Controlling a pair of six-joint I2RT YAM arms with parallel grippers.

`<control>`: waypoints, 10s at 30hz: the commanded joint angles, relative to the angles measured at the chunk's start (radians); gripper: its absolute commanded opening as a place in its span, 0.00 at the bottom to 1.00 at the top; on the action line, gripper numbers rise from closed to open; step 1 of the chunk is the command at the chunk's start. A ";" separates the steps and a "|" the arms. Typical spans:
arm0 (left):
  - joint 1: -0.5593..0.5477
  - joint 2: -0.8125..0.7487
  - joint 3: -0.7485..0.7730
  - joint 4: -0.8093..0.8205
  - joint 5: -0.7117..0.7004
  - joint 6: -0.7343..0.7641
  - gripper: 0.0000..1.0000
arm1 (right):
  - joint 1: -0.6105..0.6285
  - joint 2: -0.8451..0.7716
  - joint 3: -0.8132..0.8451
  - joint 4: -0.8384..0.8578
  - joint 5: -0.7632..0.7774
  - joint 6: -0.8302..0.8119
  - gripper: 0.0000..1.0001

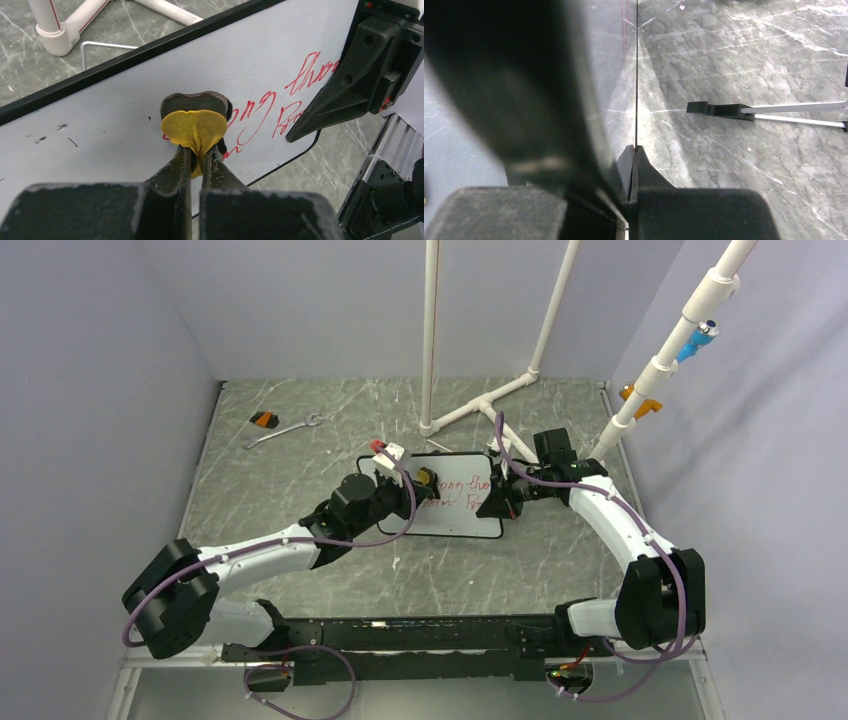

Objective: Erase the whiteboard
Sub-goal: Erase the whiteboard at the center of the board, then place the whiteboard eraser at the center of the board.

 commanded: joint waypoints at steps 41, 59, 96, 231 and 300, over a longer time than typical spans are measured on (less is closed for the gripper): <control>0.089 0.044 0.179 -0.471 -0.368 -0.011 0.00 | 0.003 -0.013 -0.013 -0.054 0.008 -0.037 0.00; -0.052 0.149 0.223 -0.265 -0.257 -0.098 0.00 | -0.002 -0.014 -0.014 -0.054 0.008 -0.038 0.00; 0.125 0.011 0.055 -0.255 -0.225 -0.164 0.00 | -0.005 -0.017 -0.012 -0.057 0.004 -0.040 0.00; 0.026 0.012 0.224 -0.156 0.087 0.017 0.00 | -0.011 -0.024 -0.017 -0.053 0.011 -0.039 0.00; -0.306 0.089 0.156 -0.772 -0.105 -0.151 0.67 | -0.042 -0.044 -0.021 -0.052 0.019 -0.039 0.00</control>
